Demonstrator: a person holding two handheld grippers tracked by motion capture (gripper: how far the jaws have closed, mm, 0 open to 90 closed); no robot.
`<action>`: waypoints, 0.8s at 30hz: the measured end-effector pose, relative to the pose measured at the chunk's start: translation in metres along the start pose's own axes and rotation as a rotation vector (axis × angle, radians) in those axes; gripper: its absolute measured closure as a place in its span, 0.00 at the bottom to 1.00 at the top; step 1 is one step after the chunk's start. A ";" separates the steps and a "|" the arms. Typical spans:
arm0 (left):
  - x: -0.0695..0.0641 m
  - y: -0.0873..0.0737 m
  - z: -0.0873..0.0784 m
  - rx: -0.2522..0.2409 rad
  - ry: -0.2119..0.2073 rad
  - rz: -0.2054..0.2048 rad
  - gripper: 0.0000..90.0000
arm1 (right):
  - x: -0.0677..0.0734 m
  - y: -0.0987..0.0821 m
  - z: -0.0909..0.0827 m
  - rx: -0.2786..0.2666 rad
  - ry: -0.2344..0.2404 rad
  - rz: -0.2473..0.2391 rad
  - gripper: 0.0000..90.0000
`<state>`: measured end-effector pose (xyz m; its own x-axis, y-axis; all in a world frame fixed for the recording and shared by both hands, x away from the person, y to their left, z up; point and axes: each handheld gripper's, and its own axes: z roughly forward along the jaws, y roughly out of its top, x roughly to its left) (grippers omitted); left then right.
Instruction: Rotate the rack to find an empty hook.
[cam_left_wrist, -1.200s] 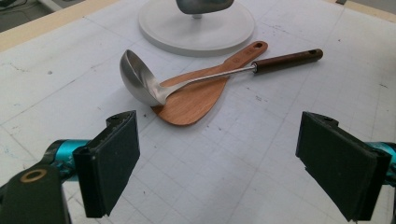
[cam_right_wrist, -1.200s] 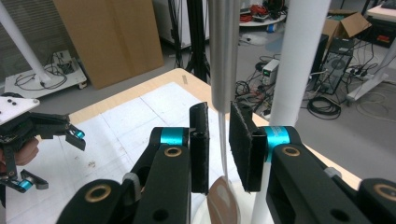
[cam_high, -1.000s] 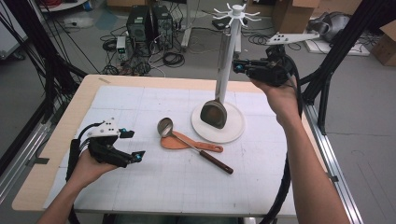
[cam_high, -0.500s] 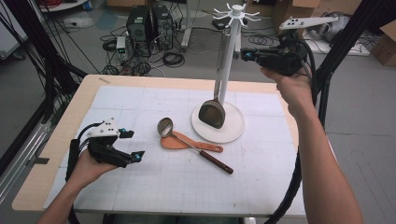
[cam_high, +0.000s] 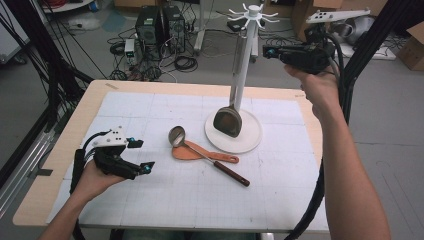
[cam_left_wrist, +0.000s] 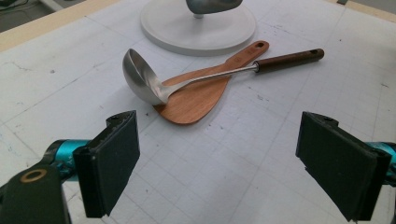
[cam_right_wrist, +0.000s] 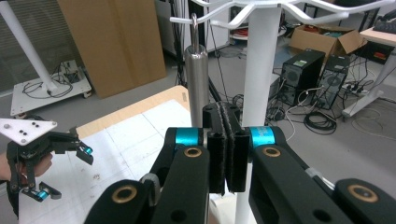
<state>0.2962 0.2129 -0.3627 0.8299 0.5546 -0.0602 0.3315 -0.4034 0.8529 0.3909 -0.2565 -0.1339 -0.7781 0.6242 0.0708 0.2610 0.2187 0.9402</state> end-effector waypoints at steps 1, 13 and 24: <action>0.000 0.000 0.000 -0.001 -0.002 -0.001 0.16 | 0.000 0.000 0.000 0.001 0.000 -0.002 0.99; -0.001 0.000 -0.001 -0.001 0.003 -0.001 0.16 | -0.005 0.008 -0.007 -0.013 -0.030 -0.001 0.99; -0.001 0.000 -0.002 -0.002 0.002 0.002 0.16 | -0.001 0.025 -0.006 -0.037 -0.046 -0.019 0.99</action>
<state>0.2944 0.2135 -0.3618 0.8295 0.5555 -0.0572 0.3290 -0.4033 0.8539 0.3954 -0.2560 -0.1084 -0.7554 0.6542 0.0381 0.2245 0.2038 0.9529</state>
